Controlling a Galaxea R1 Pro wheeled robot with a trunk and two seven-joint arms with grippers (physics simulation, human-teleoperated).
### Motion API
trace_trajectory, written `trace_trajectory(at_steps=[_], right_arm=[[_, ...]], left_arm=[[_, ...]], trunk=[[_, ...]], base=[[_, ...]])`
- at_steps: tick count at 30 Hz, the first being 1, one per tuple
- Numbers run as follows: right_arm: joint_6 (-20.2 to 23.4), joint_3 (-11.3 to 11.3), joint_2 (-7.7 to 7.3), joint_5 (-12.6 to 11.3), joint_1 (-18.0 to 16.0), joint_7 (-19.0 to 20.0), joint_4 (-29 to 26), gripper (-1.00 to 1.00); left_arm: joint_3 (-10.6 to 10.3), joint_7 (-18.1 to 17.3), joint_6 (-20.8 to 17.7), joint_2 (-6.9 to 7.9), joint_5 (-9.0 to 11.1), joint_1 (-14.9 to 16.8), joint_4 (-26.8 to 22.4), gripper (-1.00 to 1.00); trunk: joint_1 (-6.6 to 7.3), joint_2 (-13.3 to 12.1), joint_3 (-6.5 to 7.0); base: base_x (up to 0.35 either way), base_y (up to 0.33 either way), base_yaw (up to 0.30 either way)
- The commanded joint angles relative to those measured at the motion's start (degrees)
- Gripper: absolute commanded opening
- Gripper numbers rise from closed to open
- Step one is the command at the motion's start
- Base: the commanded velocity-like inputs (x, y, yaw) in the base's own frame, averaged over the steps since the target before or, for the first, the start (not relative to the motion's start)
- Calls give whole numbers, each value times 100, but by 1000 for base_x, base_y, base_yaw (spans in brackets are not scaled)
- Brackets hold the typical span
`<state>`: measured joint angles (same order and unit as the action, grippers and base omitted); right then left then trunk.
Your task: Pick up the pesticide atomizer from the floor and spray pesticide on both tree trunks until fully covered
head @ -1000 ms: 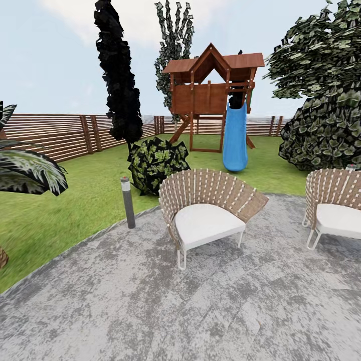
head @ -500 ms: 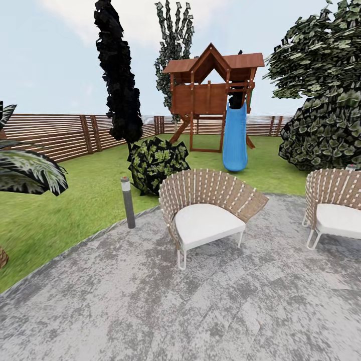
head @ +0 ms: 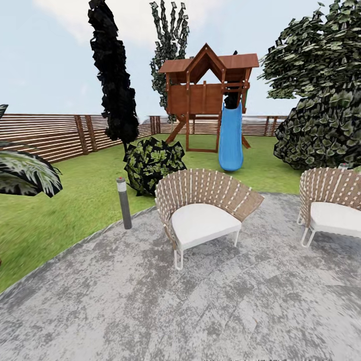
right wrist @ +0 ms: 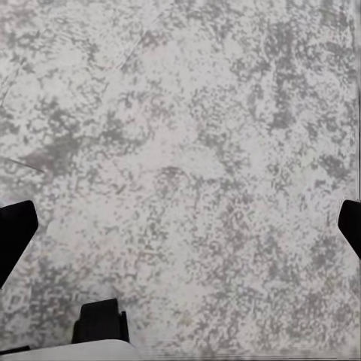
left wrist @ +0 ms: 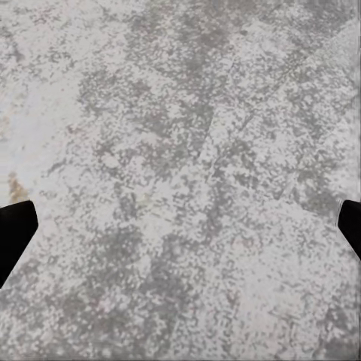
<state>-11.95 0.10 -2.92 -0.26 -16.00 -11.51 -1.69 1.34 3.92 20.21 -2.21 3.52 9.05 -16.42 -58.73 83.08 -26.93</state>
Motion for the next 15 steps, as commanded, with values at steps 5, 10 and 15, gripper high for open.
trace_trajectory(at_steps=[5, 10, 15], right_arm=[[-1, -1, 2, -1, 0, 4, 7, 100], [-1, -1, 2, -8, 0, 1, 16, 100], [-1, -1, 2, -9, 0, 1, 18, 100]], left_arm=[[4, 1, 0, 1, 42, 0, 5, 100], [5, 2, 1, 1, 51, 0, 7, 100], [3, 1, 1, 1, 52, 0, 7, 100]], trunk=[[0, 0, 0], [0, 0, 0], [0, 0, 0]], base=[[-103, 0, -289], [-286, 0, -298], [-334, 0, -299]])
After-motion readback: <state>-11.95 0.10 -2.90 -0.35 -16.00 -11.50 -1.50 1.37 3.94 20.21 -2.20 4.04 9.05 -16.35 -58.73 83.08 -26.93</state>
